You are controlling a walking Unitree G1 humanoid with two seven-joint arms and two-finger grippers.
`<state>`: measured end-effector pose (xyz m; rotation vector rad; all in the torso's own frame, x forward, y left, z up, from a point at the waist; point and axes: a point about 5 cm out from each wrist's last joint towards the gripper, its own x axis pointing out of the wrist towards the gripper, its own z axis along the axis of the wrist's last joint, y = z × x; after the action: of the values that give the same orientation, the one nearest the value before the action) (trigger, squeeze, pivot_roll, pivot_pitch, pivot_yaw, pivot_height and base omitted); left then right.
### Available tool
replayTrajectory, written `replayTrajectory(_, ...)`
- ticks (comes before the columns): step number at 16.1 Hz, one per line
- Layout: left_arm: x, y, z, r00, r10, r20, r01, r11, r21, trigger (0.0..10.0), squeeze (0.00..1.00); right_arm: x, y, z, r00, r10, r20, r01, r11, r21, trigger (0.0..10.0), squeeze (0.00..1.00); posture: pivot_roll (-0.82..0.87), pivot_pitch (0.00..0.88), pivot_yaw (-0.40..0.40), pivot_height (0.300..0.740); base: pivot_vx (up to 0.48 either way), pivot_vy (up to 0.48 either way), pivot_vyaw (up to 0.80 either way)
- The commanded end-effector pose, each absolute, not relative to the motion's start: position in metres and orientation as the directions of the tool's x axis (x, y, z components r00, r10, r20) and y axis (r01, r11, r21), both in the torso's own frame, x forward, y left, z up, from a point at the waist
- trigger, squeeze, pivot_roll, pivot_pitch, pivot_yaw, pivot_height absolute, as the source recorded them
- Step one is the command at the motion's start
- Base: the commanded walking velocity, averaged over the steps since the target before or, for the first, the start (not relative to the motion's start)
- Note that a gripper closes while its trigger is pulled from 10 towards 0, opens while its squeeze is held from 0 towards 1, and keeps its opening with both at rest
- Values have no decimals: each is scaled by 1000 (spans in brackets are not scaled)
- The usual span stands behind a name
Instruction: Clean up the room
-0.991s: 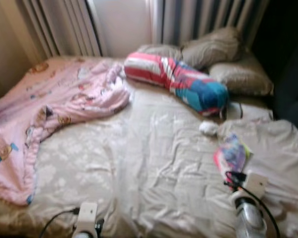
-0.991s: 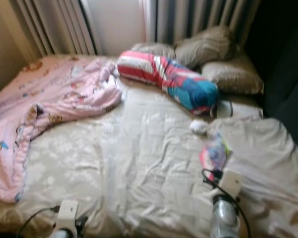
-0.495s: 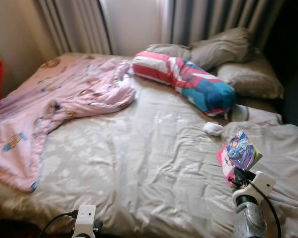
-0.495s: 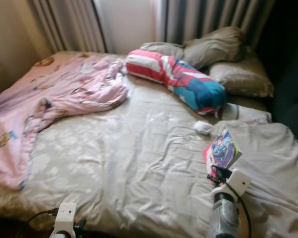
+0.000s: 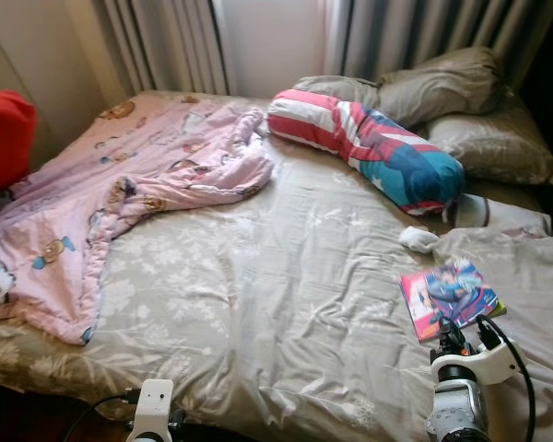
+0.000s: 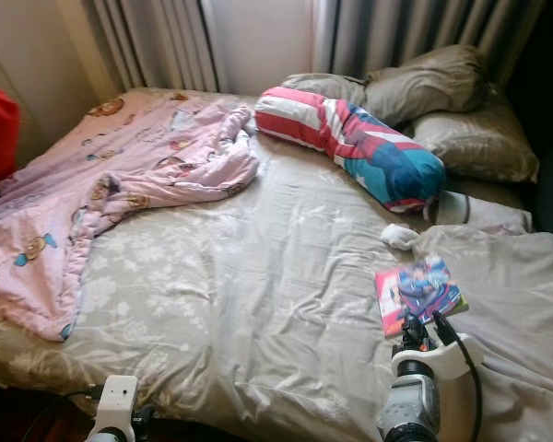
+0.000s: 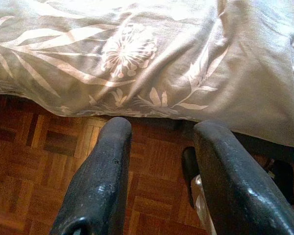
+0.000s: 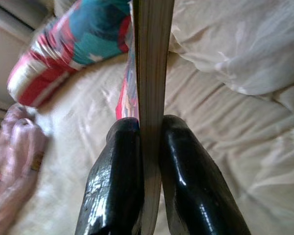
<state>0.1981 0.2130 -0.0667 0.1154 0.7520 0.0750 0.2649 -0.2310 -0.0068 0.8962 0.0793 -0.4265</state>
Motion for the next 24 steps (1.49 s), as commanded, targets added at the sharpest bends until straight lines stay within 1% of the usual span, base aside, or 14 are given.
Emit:
replayTrajectory(1,193,215,-69,714,111,-691,-22,990,137,10000,0,273,-235,4,924,-342,-173,338,513,789,10000,0,68,69,2,740,0,0,0)
replayTrajectory(2,193,215,-69,713,111,-692,-24,991,135,10000,0,272,-238,4,914,-366,-173,341,466,817,10000,0,65,73,3,740,0,0,0)
replayTrajectory(4,194,214,-69,712,108,-694,-19,991,134,10000,0,275,-234,5,937,-316,-148,295,490,820,10000,0,65,72,3,740,0,0,0)
replayTrajectory(7,194,214,-69,713,106,-693,-16,991,135,10000,0,273,-235,4,937,-321,-142,289,477,830,10000,0,68,67,6,740,0,0,0)
replayTrajectory(9,193,216,-69,708,106,-698,-10,990,141,10000,0,274,-231,4,945,-292,-144,277,492,825,10000,0,69,62,9,740,0,0,0)
replayTrajectory(11,193,216,-69,710,105,-697,-6,990,143,10000,0,274,-232,3,939,-308,-154,295,490,820,10000,0,70,59,11,740,0,0,0)
replayTrajectory(12,193,216,-69,709,103,-697,-2,990,144,10000,0,274,-232,2,941,-293,-167,299,497,814,10000,0,74,58,11,740,0,0,0)
replayTrajectory(13,193,216,-69,709,100,-698,1,990,143,10000,0,274,-230,2,947,-271,-170,294,528,797,10000,0,75,57,11,740,0,0,0)
replayTrajectory(14,193,216,-69,709,101,-698,0,990,143,10000,0,274,-230,2,947,-271,-172,296,529,795,10000,0,75,56,11,740,0,0,0)
replayTrajectory(16,193,216,-69,710,96,-697,8,989,145,10000,0,273,-234,1,927,-310,-210,357,565,744,10000,0,75,52,14,740,0,0,0)
replayTrajectory(17,193,217,-69,709,95,-699,14,989,148,10000,0,273,-234,1,924,-311,-224,371,580,725,10000,0,77,50,16,736,0,0,0)
replayTrajectory(21,192,218,-70,707,91,-702,21,989,150,10000,0,272,-232,-1,926,-300,-227,365,573,734,10000,0,80,50,17,699,0,0,-113)
replayTrajectory(22,190,217,-71,702,80,-708,31,989,143,10000,0,272,-229,0,932,-294,-212,355,625,696,10000,0,79,56,20,695,0,0,0)
replayTrajectory(24,190,215,-71,703,74,-707,36,990,139,10000,0,272,-228,1,934,-291,-207,351,641,682,10000,0,80,66,20,695,0,0,0)
